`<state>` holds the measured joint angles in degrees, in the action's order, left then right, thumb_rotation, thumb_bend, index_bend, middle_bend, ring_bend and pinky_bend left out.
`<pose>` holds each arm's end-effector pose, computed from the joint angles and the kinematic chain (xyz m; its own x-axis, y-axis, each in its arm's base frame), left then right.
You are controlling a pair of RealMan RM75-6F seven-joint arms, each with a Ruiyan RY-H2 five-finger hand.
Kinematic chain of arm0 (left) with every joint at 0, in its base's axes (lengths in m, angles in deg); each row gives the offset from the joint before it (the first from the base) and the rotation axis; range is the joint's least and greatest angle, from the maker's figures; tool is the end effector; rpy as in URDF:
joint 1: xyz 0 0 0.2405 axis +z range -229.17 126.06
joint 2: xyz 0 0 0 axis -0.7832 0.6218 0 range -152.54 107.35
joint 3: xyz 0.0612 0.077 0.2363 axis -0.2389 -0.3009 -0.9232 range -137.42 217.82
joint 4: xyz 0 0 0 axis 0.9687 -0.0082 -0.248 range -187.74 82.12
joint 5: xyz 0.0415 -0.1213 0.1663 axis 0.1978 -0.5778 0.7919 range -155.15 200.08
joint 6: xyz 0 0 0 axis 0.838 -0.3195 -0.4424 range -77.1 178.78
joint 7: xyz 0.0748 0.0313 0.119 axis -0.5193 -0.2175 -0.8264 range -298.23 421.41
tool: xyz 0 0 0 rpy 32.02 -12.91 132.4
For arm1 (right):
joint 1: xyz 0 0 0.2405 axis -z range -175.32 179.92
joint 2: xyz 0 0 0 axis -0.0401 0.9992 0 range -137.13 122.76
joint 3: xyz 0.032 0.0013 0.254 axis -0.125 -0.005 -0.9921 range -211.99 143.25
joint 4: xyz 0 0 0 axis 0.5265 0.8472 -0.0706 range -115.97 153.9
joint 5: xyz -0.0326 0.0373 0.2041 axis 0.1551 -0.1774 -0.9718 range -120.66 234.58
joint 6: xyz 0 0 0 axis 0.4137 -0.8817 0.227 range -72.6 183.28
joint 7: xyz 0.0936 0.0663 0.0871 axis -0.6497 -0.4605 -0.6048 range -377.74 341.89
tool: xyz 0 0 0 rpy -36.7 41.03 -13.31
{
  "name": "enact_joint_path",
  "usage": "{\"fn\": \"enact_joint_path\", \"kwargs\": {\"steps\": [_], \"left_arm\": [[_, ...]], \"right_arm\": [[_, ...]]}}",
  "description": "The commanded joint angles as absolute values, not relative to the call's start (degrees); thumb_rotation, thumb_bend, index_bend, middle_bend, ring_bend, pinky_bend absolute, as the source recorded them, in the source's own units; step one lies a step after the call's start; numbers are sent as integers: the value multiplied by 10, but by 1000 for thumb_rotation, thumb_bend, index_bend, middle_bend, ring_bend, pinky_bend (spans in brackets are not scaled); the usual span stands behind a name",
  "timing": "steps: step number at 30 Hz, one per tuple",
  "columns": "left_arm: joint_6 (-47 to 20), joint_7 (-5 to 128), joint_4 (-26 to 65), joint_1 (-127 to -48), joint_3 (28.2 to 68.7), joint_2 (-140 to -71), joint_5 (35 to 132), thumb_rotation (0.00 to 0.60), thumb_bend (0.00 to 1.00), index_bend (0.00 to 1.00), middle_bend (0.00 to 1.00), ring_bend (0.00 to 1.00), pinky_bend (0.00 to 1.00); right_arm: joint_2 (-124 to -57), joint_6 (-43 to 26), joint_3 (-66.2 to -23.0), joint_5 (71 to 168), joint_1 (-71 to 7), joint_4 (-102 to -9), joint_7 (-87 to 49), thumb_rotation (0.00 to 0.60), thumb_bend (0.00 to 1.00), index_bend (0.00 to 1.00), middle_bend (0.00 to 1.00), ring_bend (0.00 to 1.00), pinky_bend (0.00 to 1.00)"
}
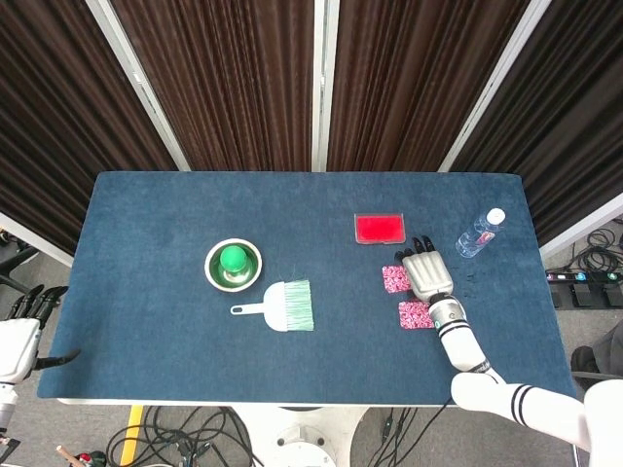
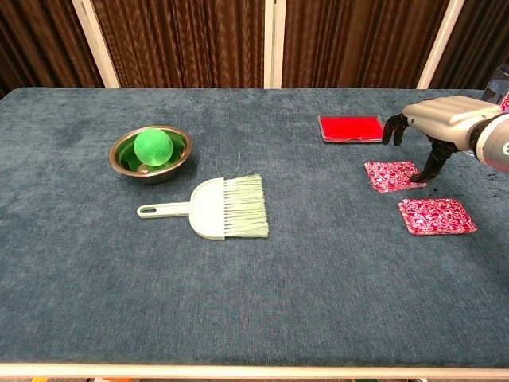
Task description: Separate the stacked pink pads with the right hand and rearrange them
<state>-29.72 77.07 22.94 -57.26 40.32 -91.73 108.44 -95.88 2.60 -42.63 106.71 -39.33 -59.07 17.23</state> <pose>-0.3656 0.1794 0.1466 0.3321 0.1042 0.9375 0.9418 0.0178 -0.3357 -0.2121 -0.3572 -0.0105 0.6350 -0.3108 0.7073 -0.7719 -0.2190 0.5968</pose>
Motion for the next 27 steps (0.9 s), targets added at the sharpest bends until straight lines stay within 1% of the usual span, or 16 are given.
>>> {"fn": "enact_joint_path", "kwargs": {"steps": [1, 4, 6, 14, 18, 27], "left_arm": [[-297, 772, 229, -572, 403, -918, 1085, 600, 0, 106, 109, 12, 118], [-298, 772, 230, -572, 401, -916, 1087, 600, 0, 106, 109, 12, 118], [-301, 777, 235, -571, 399, -913, 1091, 600, 0, 106, 109, 12, 118], [-301, 785, 246, -573, 396, -908, 1100, 600, 0, 106, 109, 12, 117], [-301, 785, 244, -573, 394, -909, 1101, 600, 0, 106, 109, 12, 118], [-298, 784, 238, -573, 390, -913, 1105, 600, 0, 106, 110, 12, 117]], "right_arm": [[-929, 13, -406, 1073, -375, -639, 173, 600, 101, 266, 292, 51, 0], [-896, 29, -393, 1062, -365, -682, 160, 600, 101, 273, 292, 51, 0], [-879, 27, -386, 1064, -361, -701, 160, 600, 101, 278, 293, 51, 0], [-854, -33, -349, 1112, -328, -748, 170, 600, 101, 283, 294, 51, 0], [-859, -51, -335, 1135, -313, -739, 169, 600, 101, 283, 294, 51, 0], [-892, -31, -337, 1143, -301, -675, 126, 600, 101, 283, 293, 51, 0]]}}
